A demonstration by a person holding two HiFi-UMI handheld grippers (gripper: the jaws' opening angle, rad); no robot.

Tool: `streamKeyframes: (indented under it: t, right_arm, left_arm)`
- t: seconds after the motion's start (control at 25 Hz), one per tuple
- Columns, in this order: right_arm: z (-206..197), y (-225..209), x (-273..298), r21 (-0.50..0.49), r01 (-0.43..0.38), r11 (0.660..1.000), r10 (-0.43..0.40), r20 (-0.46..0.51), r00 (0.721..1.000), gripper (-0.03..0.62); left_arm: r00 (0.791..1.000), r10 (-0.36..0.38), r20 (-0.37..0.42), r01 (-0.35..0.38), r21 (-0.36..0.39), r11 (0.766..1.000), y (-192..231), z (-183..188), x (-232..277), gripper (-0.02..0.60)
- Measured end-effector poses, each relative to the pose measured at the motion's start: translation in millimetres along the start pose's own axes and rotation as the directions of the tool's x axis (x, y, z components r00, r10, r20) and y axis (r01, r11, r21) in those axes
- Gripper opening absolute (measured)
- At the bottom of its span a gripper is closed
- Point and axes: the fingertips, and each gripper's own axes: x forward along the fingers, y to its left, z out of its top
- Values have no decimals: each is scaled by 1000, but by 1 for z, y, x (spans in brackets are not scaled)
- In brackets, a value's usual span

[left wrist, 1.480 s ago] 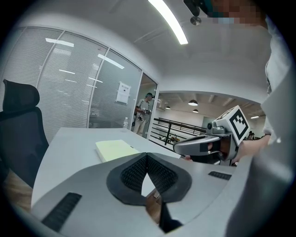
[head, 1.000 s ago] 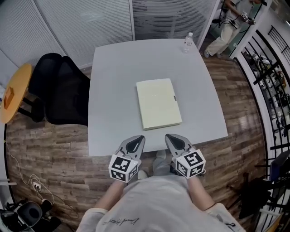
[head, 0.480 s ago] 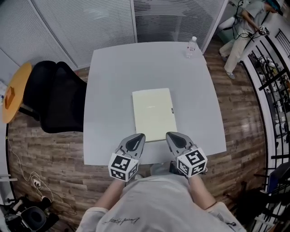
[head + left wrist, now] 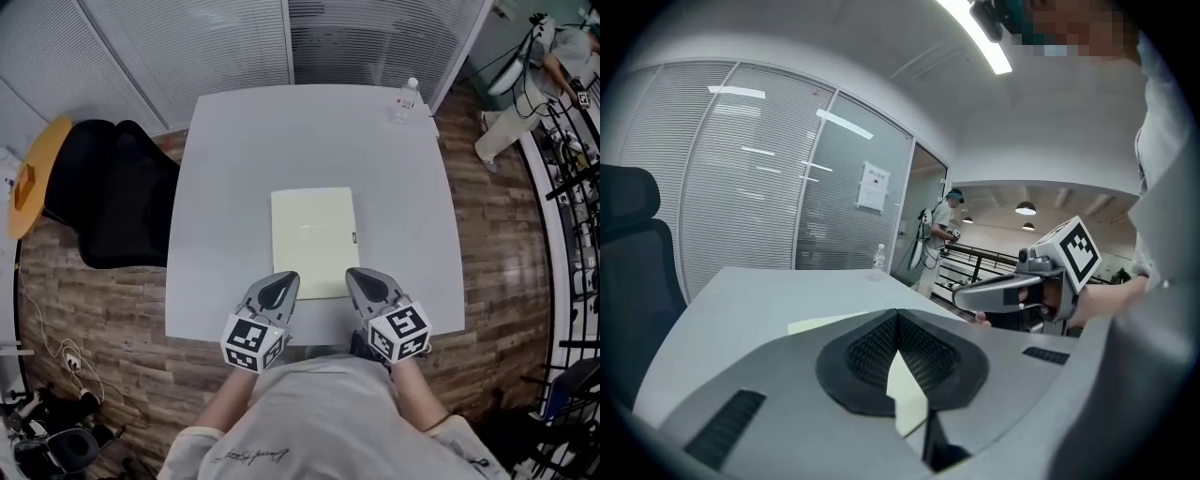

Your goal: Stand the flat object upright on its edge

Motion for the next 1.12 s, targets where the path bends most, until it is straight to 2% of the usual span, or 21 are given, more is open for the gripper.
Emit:
streamKeyframes:
  t: [0.36, 0.72, 1.12]
  right_arm:
    - [9, 5, 8, 4, -13, 1000, 13, 5, 1000, 25]
    - [13, 6, 15, 24, 31, 999, -32, 10, 999, 25]
    - [16, -7, 14, 32, 84, 996, -83, -15, 996, 25]
  left_arm:
    - [1000, -3, -13, 3, 14, 1000, 7, 7, -4, 12]
    - [998, -50, -31, 51, 32, 998, 25, 11, -6, 12]
    - [998, -52, -38, 53, 11, 999, 42, 12, 0, 12]
